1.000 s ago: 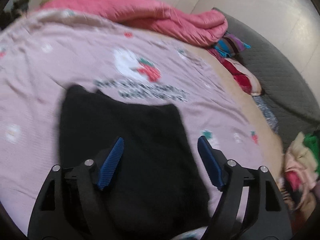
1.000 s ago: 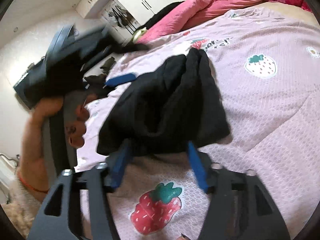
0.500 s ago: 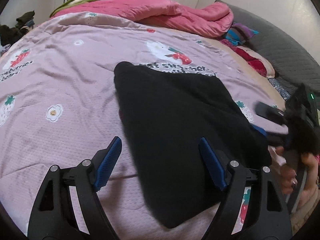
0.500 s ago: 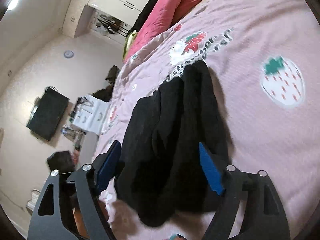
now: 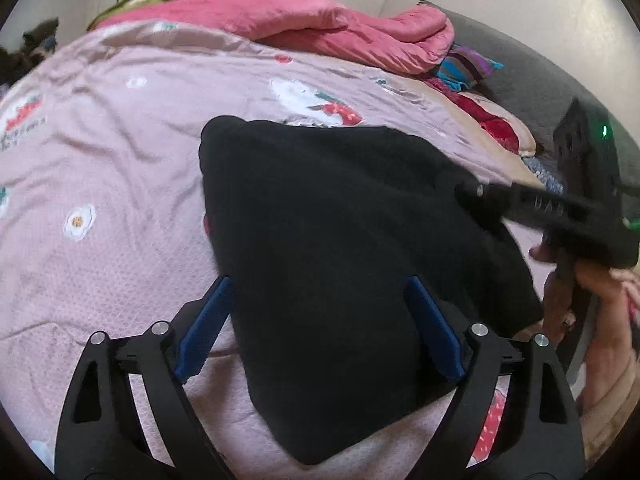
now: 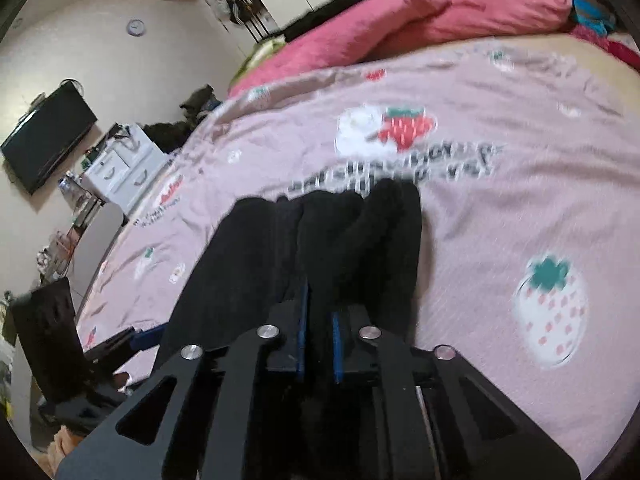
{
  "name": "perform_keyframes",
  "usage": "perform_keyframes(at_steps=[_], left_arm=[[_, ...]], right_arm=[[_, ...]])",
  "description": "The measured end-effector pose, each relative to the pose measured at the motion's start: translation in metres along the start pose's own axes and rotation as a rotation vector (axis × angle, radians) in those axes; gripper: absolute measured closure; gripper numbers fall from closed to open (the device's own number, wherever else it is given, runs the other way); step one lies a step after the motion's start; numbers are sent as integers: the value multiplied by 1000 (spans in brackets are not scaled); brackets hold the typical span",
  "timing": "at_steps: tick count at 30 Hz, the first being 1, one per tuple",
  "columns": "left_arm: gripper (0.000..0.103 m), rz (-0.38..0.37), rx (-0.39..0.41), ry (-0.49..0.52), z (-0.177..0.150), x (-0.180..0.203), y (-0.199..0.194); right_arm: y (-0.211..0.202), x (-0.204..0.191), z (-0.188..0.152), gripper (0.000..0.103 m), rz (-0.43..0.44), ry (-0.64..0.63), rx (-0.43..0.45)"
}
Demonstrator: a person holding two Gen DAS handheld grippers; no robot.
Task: Fold small clothes
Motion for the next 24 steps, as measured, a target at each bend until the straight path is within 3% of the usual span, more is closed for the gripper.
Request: perform_keyframes(at_steps=[6,12,17,19,22,24], left_arm=[[18,11,12,18,-1,9,0],[14,22,5,27,-4,11,2],[14,15,-8,16,-6,6,2],[14,13,-12,9,-8,5,1],[14,14,-10,11,-8,5,-1],[14,15,-8,15,-9,6,-3]], right_arm=[[14,10,-4,96,-107,-47,-19],[21,22,-12,93,-136,-26,-15],[8,14,-20,61,-209,-48,-6],[-1,9,-23,59,-212,-62,11],[-18,0,-25,40,-223,-68,53],[-32,-10,-28,37,-220,-77,92]])
Point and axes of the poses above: each gripper's, at about its wrist camera, not at the fingertips, and y roughly the way its jaws point, x to its right, z to its top, the point moved 3 cm from there along y, roughly the way its jaws point, and after that the axes turned 13 degrees about z, right-handed, at the moved point
